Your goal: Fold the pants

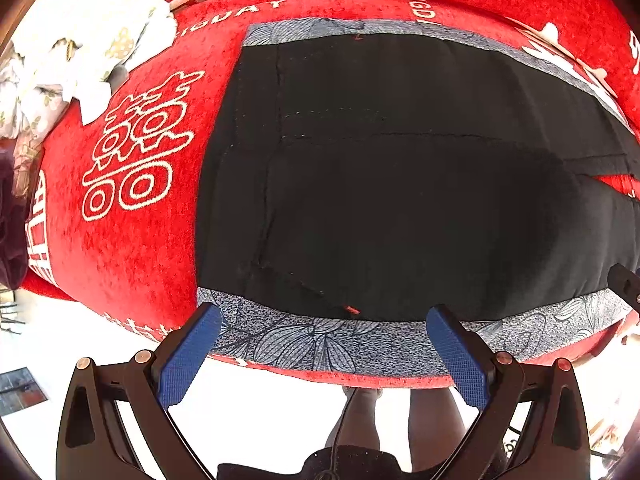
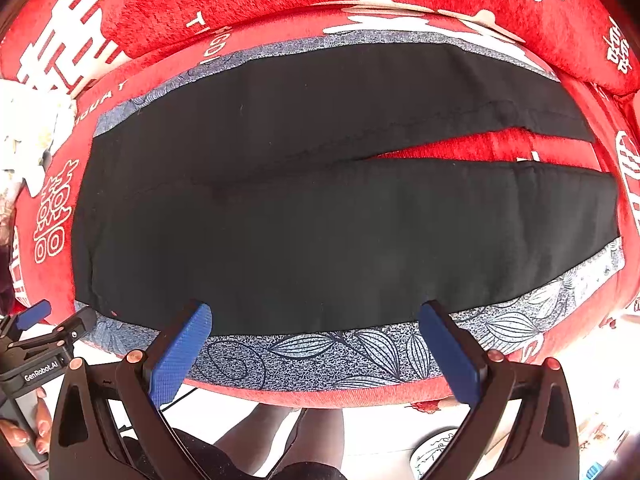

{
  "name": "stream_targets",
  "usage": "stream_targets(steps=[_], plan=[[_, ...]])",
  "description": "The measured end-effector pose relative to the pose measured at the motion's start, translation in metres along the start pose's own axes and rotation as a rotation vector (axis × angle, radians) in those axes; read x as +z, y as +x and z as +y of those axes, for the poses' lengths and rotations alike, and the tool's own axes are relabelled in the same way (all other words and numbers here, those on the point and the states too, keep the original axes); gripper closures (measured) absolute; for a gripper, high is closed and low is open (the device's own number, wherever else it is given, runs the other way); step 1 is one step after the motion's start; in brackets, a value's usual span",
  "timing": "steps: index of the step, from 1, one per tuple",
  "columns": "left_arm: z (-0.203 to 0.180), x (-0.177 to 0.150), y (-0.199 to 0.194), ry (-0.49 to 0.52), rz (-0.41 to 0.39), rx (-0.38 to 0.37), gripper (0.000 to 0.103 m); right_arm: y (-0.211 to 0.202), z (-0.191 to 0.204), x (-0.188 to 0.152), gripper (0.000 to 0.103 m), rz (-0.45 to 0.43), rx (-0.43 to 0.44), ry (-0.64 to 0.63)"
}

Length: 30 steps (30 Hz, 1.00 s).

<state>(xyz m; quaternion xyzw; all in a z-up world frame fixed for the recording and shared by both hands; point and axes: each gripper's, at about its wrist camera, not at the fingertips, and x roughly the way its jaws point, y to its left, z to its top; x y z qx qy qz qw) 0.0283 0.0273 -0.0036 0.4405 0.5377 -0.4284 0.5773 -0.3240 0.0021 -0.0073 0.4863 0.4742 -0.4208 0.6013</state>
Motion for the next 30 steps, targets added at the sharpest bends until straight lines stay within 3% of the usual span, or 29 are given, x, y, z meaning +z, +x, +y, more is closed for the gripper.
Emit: stream_targets(steps=[6, 11, 17, 19, 25, 30], plan=[[0.012, -0.005, 0.001, -0.036, 0.004, 0.013, 0.000, 0.000, -0.003, -0.002, 0.000, -0.005, 0.058, 0.022], [0.028, -0.010, 0.005, -0.092, 0.001, -0.036, 0.000, -0.001, -0.004, -0.006, 0.000, -0.007, 0.132, 0.046], [0.074, -0.034, 0.010, -0.218, -0.058, -0.201, 0.000, 0.014, -0.025, -0.031, 0.000, 0.066, 0.425, 0.168], [0.090, -0.047, 0.022, -0.260, -0.034, -0.257, 0.000, 0.029, -0.038, -0.047, 0.000, 0.119, 0.502, 0.224], [0.107, -0.069, 0.075, -0.341, 0.062, -0.417, 0.000, 0.081, -0.066, -0.092, 0.005, 0.244, 0.682, 0.420], [0.102, -0.057, 0.094, -0.417, 0.051, -0.540, 0.000, 0.099, -0.069, -0.102, 0.005, 0.210, 0.761, 0.466]])
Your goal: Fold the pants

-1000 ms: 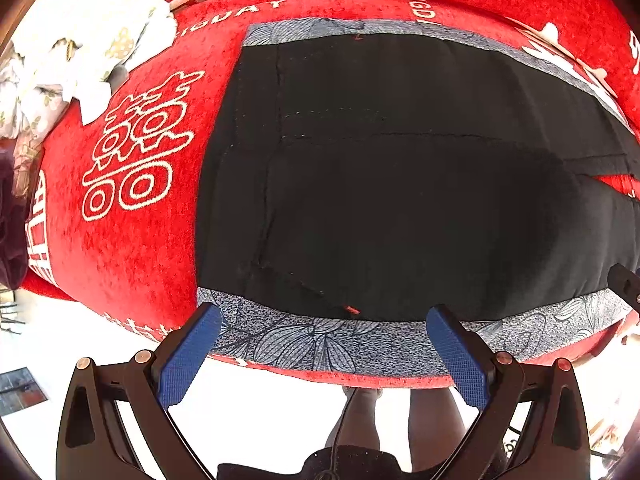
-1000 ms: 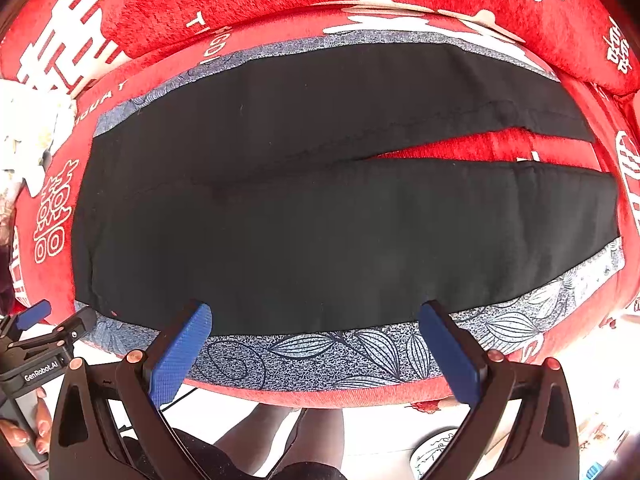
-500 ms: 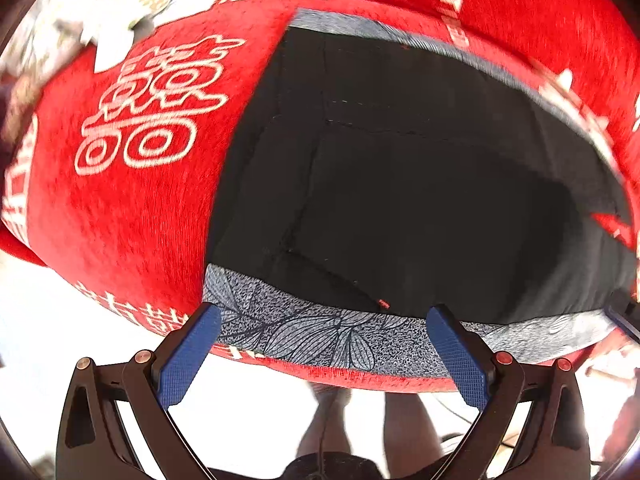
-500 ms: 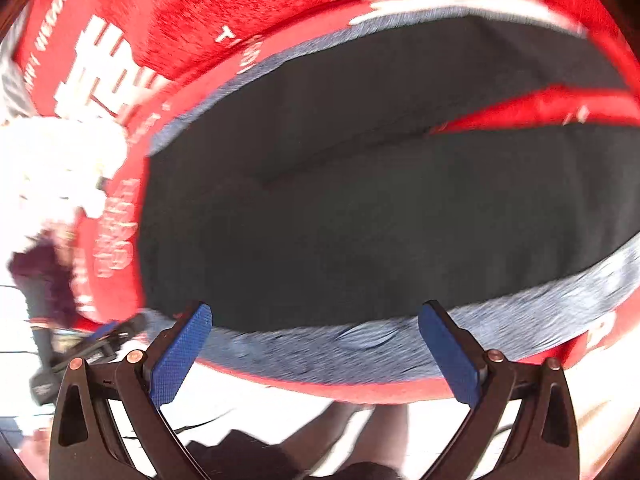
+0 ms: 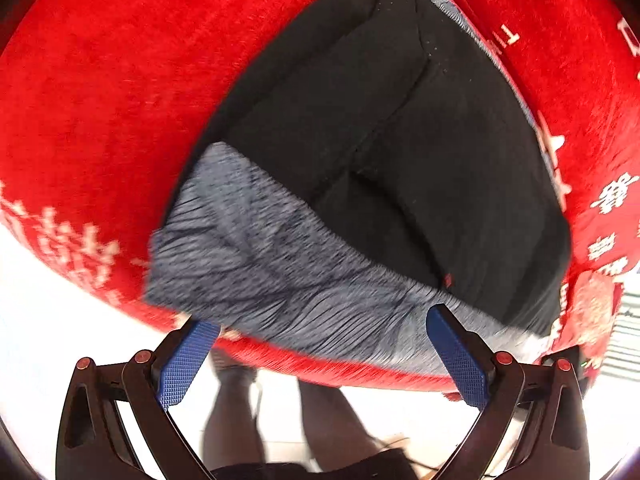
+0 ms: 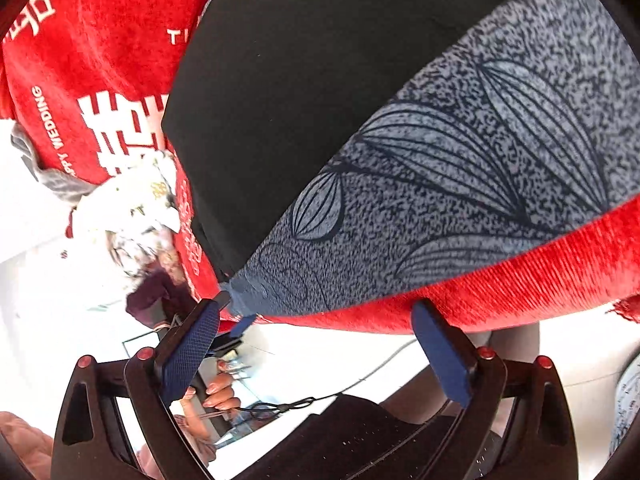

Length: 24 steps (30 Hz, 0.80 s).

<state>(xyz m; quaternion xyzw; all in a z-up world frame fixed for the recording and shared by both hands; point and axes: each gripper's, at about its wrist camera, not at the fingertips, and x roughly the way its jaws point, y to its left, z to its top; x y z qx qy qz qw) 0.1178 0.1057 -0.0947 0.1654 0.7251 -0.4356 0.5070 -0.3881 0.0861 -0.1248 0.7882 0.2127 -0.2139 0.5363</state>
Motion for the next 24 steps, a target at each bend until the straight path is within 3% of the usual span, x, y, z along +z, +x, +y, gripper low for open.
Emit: stream_targets(steps=[2, 4, 5, 6, 7, 10, 11, 12, 13, 18, 24], plan=[[-0.009, 0.003, 0.004, 0.007, -0.001, -0.032, 0.002, 0.000, -0.003, 0.001, 0.005, -0.006, 0.023, -0.003], [-0.020, 0.003, 0.008, 0.028, 0.007, -0.034, 0.013, -0.006, -0.005, 0.002, 0.007, -0.024, 0.053, -0.003], [-0.023, 0.004, 0.009, 0.037, 0.010, -0.025, 0.019, -0.012, -0.008, 0.002, 0.018, -0.046, 0.074, 0.005], [-0.027, 0.006, 0.009, 0.042, 0.009, -0.012, 0.023, -0.018, -0.013, 0.002, 0.036, -0.076, 0.096, 0.016], [-0.028, 0.006, 0.008, 0.041, 0.007, -0.005, 0.027, -0.021, -0.015, 0.003, 0.042, -0.096, 0.110, 0.040], [-0.031, 0.009, 0.004, 0.023, 0.011, -0.002, 0.050, -0.018, -0.020, 0.005, 0.073, -0.121, 0.098, 0.106], [-0.031, 0.010, 0.002, 0.025, 0.010, -0.011, 0.064, -0.018, -0.021, 0.006, 0.087, -0.126, 0.080, 0.110], [-0.032, 0.013, 0.000, 0.030, 0.011, -0.016, 0.077, -0.019, -0.019, 0.005, 0.090, -0.132, 0.079, 0.105], [-0.035, 0.015, -0.002, 0.034, 0.009, -0.007, 0.082, -0.022, -0.015, 0.005, 0.091, -0.138, 0.083, 0.091], [-0.075, 0.025, -0.043, 0.106, -0.074, -0.068, 0.083, -0.051, 0.031, 0.021, 0.092, -0.162, 0.140, 0.001], [-0.144, 0.087, -0.087, 0.174, -0.287, -0.115, 0.083, -0.082, 0.110, 0.105, 0.092, -0.158, 0.182, -0.168]])
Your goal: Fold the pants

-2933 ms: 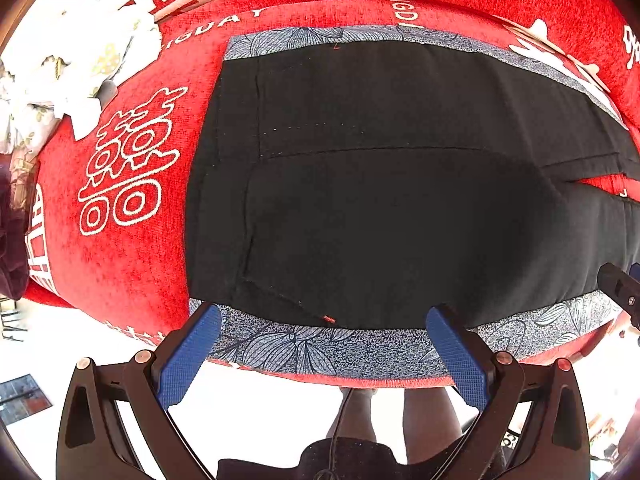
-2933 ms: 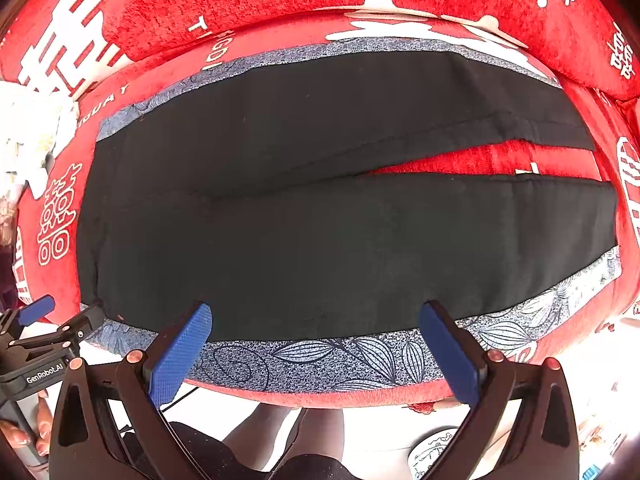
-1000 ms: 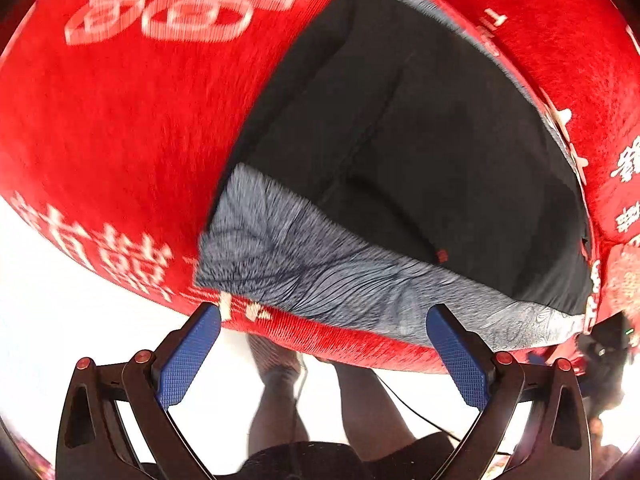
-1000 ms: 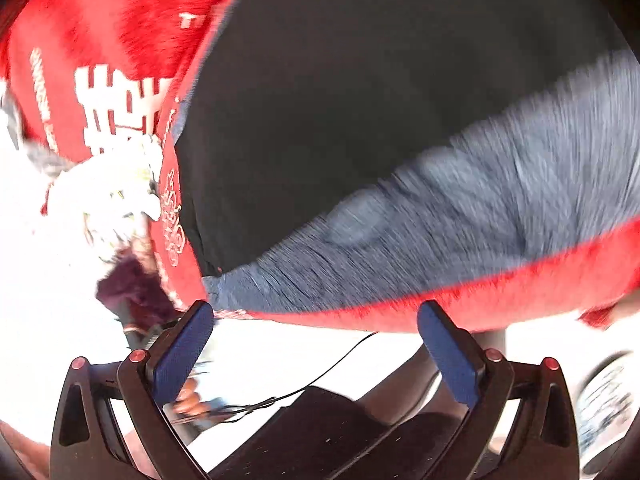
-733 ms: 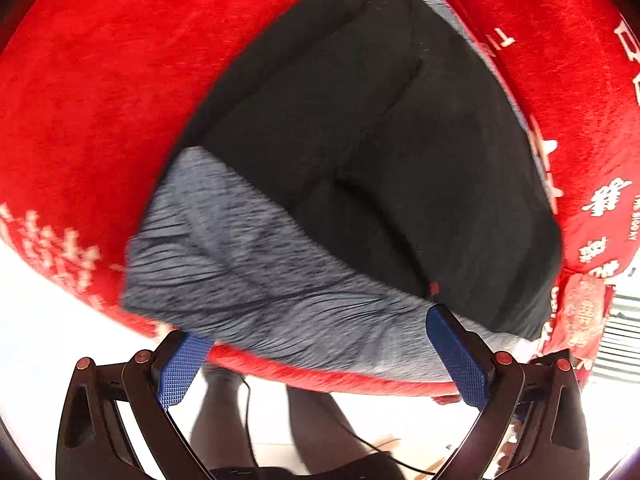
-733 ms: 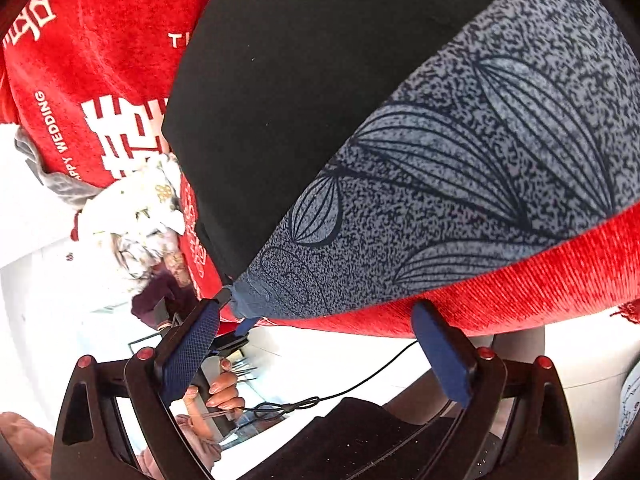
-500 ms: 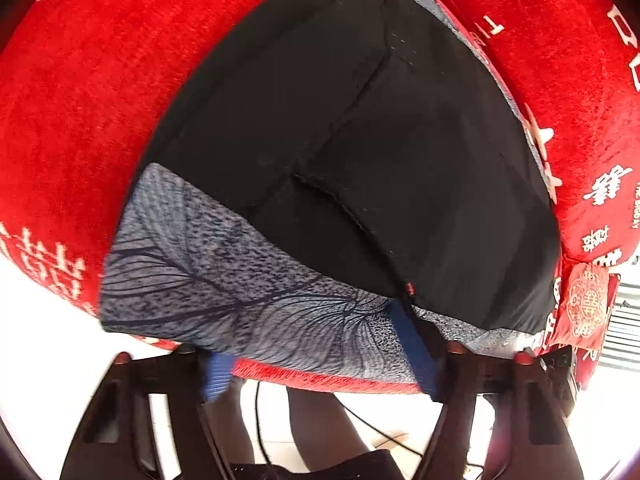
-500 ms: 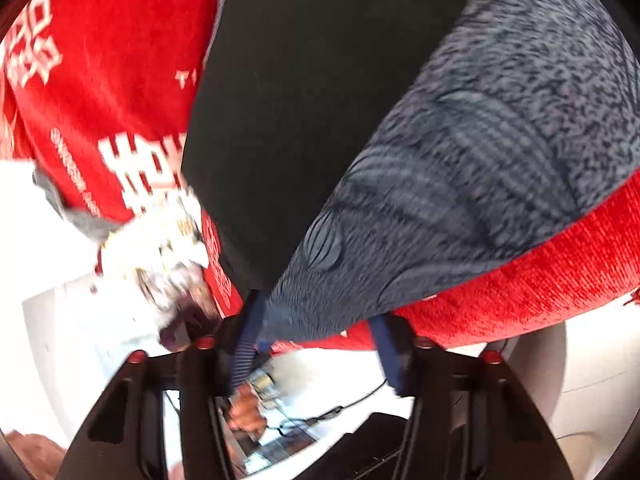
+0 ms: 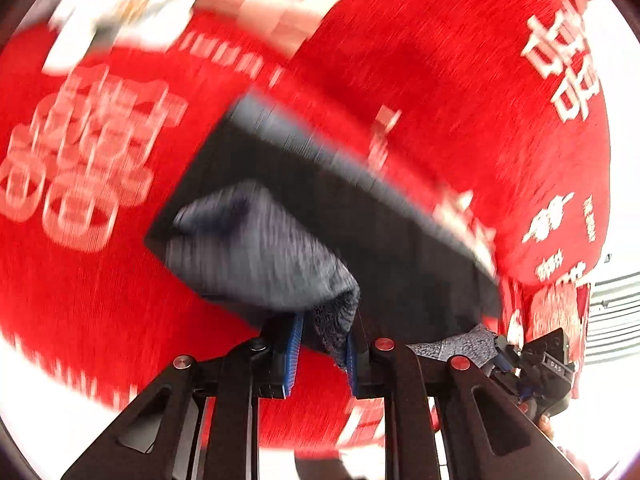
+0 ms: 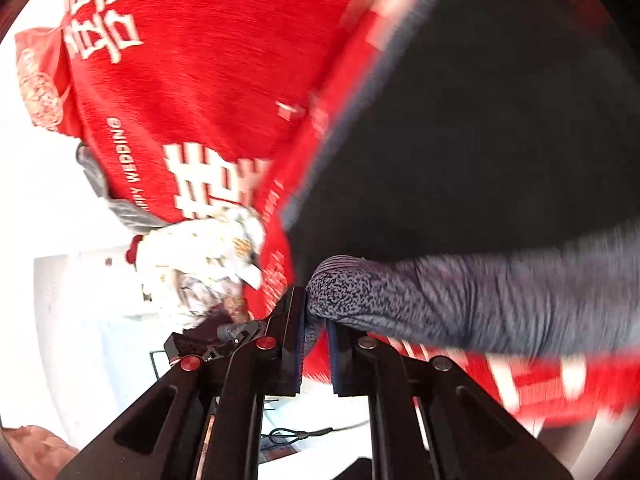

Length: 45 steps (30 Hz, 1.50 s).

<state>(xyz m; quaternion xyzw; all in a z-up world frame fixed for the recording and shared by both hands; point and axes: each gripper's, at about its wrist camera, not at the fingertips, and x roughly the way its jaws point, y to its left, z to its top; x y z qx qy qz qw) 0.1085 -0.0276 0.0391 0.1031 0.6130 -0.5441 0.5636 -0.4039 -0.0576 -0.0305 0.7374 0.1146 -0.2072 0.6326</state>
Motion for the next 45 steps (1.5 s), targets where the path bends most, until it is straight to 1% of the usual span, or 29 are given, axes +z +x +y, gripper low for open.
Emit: stream_targets(steps=[1, 2, 4, 5, 6, 9, 10, 11, 13, 14, 15, 16, 18, 21, 23, 25, 26, 28, 30, 32, 34, 36, 38, 39, 41, 42, 43, 44, 45], plan=[[-0.007, 0.013, 0.003, 0.010, -0.039, 0.014, 0.082, 0.004, 0.010, 0.018, 0.092, 0.007, -0.004, -0.024], [-0.007, 0.027, 0.004, 0.021, -0.079, 0.039, 0.076, 0.009, 0.020, 0.040, 0.092, 0.016, -0.018, -0.055], [-0.010, 0.055, 0.015, 0.039, -0.140, 0.135, 0.045, 0.026, 0.035, 0.080, 0.092, 0.041, -0.047, -0.100], [-0.013, 0.069, 0.025, 0.043, -0.167, 0.189, 0.028, 0.034, 0.036, 0.097, 0.092, 0.052, -0.078, -0.116], [-0.015, 0.079, 0.036, 0.045, -0.188, 0.233, 0.027, 0.044, 0.035, 0.111, 0.092, 0.065, -0.105, -0.127], [0.001, 0.098, 0.066, 0.019, -0.153, 0.341, 0.027, 0.084, 0.022, 0.154, 0.090, 0.104, -0.236, -0.131], [0.007, 0.097, 0.070, 0.011, -0.145, 0.371, 0.027, 0.096, 0.010, 0.164, 0.086, 0.116, -0.291, -0.125], [0.011, 0.097, 0.074, 0.009, -0.133, 0.401, 0.027, 0.108, 0.001, 0.173, 0.071, 0.132, -0.326, -0.112], [0.006, 0.091, 0.078, 0.030, -0.096, 0.431, 0.027, 0.114, -0.006, 0.181, 0.066, 0.131, -0.308, -0.084], [0.000, 0.083, 0.077, 0.060, -0.078, 0.432, 0.027, 0.111, -0.001, 0.182, 0.058, 0.128, -0.291, -0.076], [-0.010, 0.078, 0.082, 0.112, -0.053, 0.429, 0.027, 0.105, 0.004, 0.180, 0.046, 0.138, -0.265, -0.085], [-0.022, 0.071, 0.085, 0.153, -0.030, 0.422, 0.027, 0.094, 0.011, 0.176, 0.044, 0.141, -0.247, -0.113], [-0.060, 0.048, 0.094, 0.248, 0.048, 0.363, 0.027, 0.056, 0.020, 0.163, 0.044, 0.122, -0.242, -0.179], [-0.120, 0.011, 0.119, 0.359, 0.162, 0.235, 0.027, -0.027, -0.002, 0.139, 0.044, 0.046, -0.296, -0.156], [-0.165, -0.018, 0.146, 0.421, 0.252, 0.127, 0.027, -0.093, -0.030, 0.117, 0.044, -0.033, -0.358, -0.094], [-0.203, -0.044, 0.169, 0.469, 0.310, 0.072, 0.027, -0.153, -0.066, 0.092, 0.044, -0.100, -0.458, -0.015], [-0.221, -0.057, 0.183, 0.499, 0.343, 0.047, 0.027, -0.185, -0.092, 0.076, 0.044, -0.126, -0.495, 0.053], [-0.253, -0.081, 0.211, 0.553, 0.401, 0.002, 0.027, -0.224, -0.132, 0.050, 0.044, -0.153, -0.541, 0.188], [-0.281, -0.101, 0.227, 0.590, 0.444, -0.016, 0.027, -0.252, -0.164, 0.024, 0.045, -0.171, -0.585, 0.276], [-0.299, -0.115, 0.242, 0.617, 0.481, -0.020, 0.027, -0.266, -0.186, 0.009, 0.046, -0.193, -0.518, 0.321], [-0.314, -0.129, 0.251, 0.644, 0.507, -0.016, 0.027, -0.272, -0.190, 0.001, 0.047, -0.214, -0.490, 0.337], [-0.323, -0.134, 0.252, 0.674, 0.517, -0.015, 0.027, -0.280, -0.190, -0.004, 0.047, -0.248, -0.538, 0.359], [-0.330, -0.138, 0.257, 0.688, 0.531, -0.009, 0.027, -0.292, -0.196, -0.010, 0.047, -0.295, -0.501, 0.399], [-0.333, -0.140, 0.258, 0.690, 0.538, -0.010, 0.027, -0.295, -0.201, -0.011, 0.047, -0.291, -0.475, 0.416], [-0.333, -0.140, 0.259, 0.692, 0.548, -0.011, 0.027, -0.282, -0.214, -0.009, 0.048, -0.213, -0.404, 0.444], [-0.335, -0.140, 0.262, 0.691, 0.553, -0.006, 0.027, -0.270, -0.216, -0.009, 0.055, -0.183, -0.391, 0.449], [-0.337, -0.140, 0.264, 0.686, 0.557, -0.002, 0.027, -0.269, -0.215, -0.007, 0.068, -0.175, -0.389, 0.436], [-0.338, -0.138, 0.265, 0.677, 0.560, -0.009, 0.027, -0.272, -0.212, -0.004, 0.089, -0.171, -0.330, 0.425], [-0.341, -0.135, 0.265, 0.651, 0.563, -0.028, 0.027, -0.279, -0.206, -0.001, 0.089, -0.206, -0.269, 0.418]])
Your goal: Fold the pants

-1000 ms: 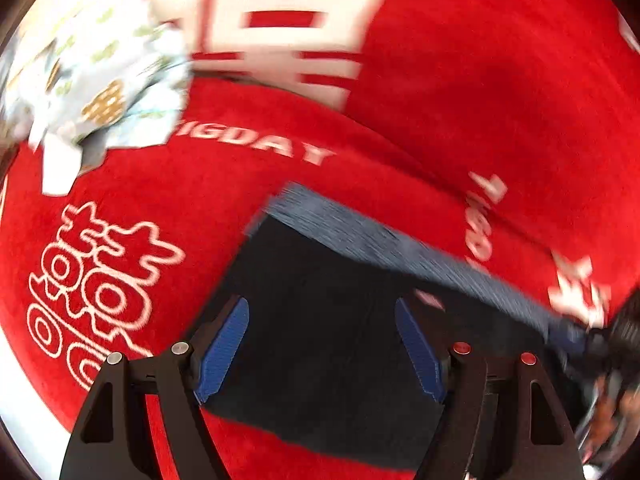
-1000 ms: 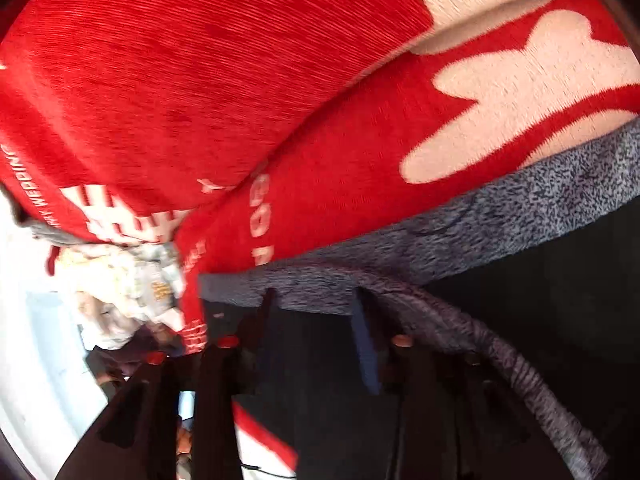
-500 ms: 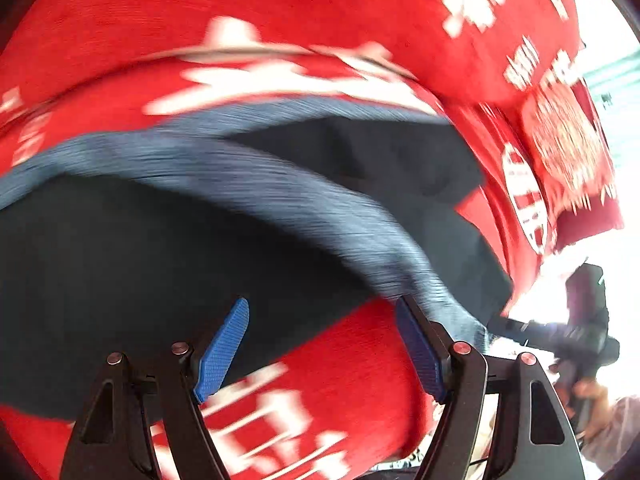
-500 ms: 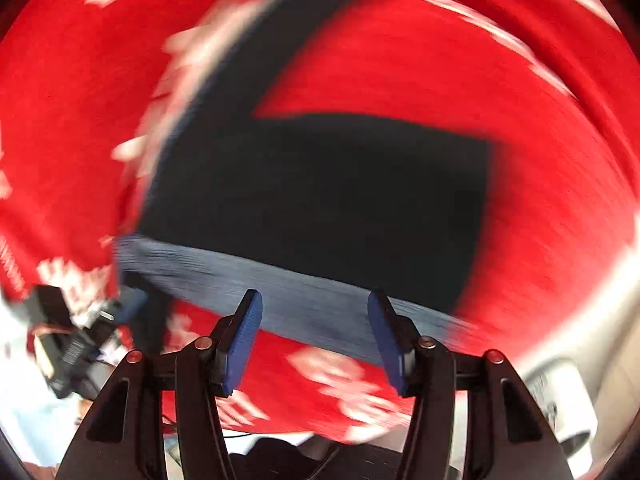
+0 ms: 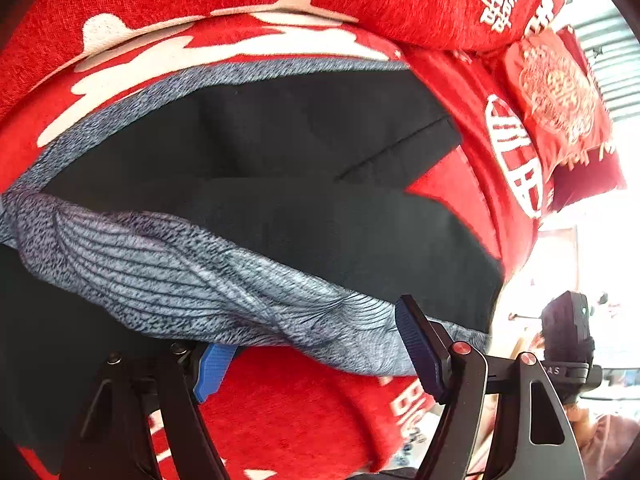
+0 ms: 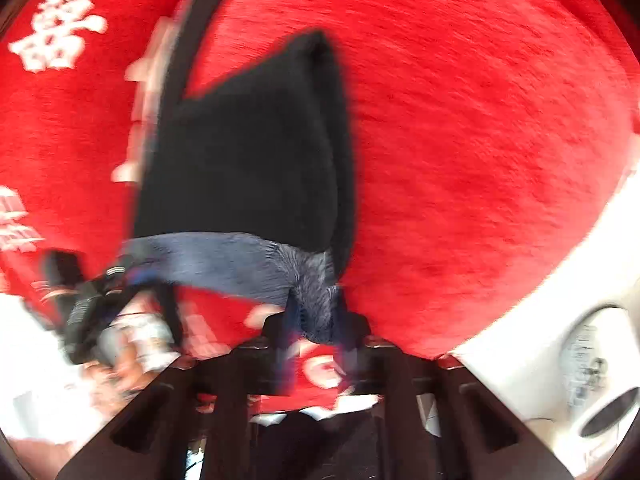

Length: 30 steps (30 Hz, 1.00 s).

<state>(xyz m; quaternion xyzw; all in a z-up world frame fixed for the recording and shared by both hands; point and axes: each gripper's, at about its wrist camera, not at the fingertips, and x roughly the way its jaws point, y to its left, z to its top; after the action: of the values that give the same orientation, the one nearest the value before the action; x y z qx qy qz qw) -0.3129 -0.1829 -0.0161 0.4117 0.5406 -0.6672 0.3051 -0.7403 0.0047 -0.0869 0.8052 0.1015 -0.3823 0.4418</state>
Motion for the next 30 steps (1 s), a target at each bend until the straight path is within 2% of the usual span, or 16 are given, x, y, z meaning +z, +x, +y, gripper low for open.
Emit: stream_targets(steps=[3, 5, 8, 9, 11, 12, 14, 16, 17, 19, 20, 22, 24, 27, 28, 30], plan=[[-0.002, 0.020, -0.012, -0.048, -0.050, -0.047, 0.027, -0.025, 0.031, 0.022, 0.089, -0.066, 0.105, -0.048], [-0.005, 0.039, -0.020, -0.057, -0.101, -0.050, 0.027, -0.039, 0.061, 0.055, 0.089, -0.107, 0.142, -0.115], [-0.009, 0.083, -0.030, -0.054, -0.184, -0.020, 0.027, -0.045, 0.111, 0.110, 0.089, -0.162, 0.139, -0.221], [-0.008, 0.094, -0.030, -0.057, -0.197, -0.012, 0.027, -0.047, 0.125, 0.126, 0.086, -0.185, 0.125, -0.249], [-0.005, 0.115, -0.034, -0.062, -0.238, 0.020, 0.027, -0.044, 0.154, 0.163, 0.075, -0.232, 0.072, -0.285], [-0.003, 0.124, -0.039, -0.054, -0.266, 0.051, 0.027, -0.049, 0.157, 0.177, 0.052, -0.241, 0.047, -0.297], [0.001, 0.134, -0.047, -0.047, -0.295, 0.077, 0.027, -0.041, 0.187, 0.194, 0.029, -0.271, -0.020, -0.338], [0.008, 0.135, -0.057, -0.041, -0.314, 0.099, 0.027, -0.036, 0.192, 0.192, 0.030, -0.292, -0.037, -0.362], [0.010, 0.134, -0.058, -0.037, -0.311, 0.114, 0.027, -0.034, 0.185, 0.190, 0.030, -0.295, -0.057, -0.339], [0.020, 0.122, -0.056, -0.037, -0.283, 0.162, 0.027, -0.021, 0.157, 0.186, 0.037, -0.280, -0.097, -0.250], [0.025, 0.114, -0.055, -0.041, -0.270, 0.182, 0.027, -0.015, 0.141, 0.183, 0.044, -0.267, -0.119, -0.209], [0.037, 0.093, -0.050, -0.058, -0.238, 0.231, 0.027, 0.008, 0.114, 0.185, 0.049, -0.222, -0.133, -0.107], [0.048, 0.074, -0.046, -0.083, -0.212, 0.262, 0.027, 0.030, 0.099, 0.192, 0.098, -0.169, -0.086, -0.049], [0.062, 0.047, -0.042, -0.121, -0.184, 0.310, 0.027, 0.024, 0.130, 0.196, 0.098, -0.228, -0.062, -0.191], [0.066, 0.042, -0.041, -0.132, -0.175, 0.323, 0.027, 0.023, 0.137, 0.198, 0.098, -0.231, -0.107, -0.234], [0.077, 0.032, -0.032, -0.162, -0.132, 0.370, 0.027, 0.034, 0.132, 0.204, 0.096, -0.171, -0.234, -0.219]])
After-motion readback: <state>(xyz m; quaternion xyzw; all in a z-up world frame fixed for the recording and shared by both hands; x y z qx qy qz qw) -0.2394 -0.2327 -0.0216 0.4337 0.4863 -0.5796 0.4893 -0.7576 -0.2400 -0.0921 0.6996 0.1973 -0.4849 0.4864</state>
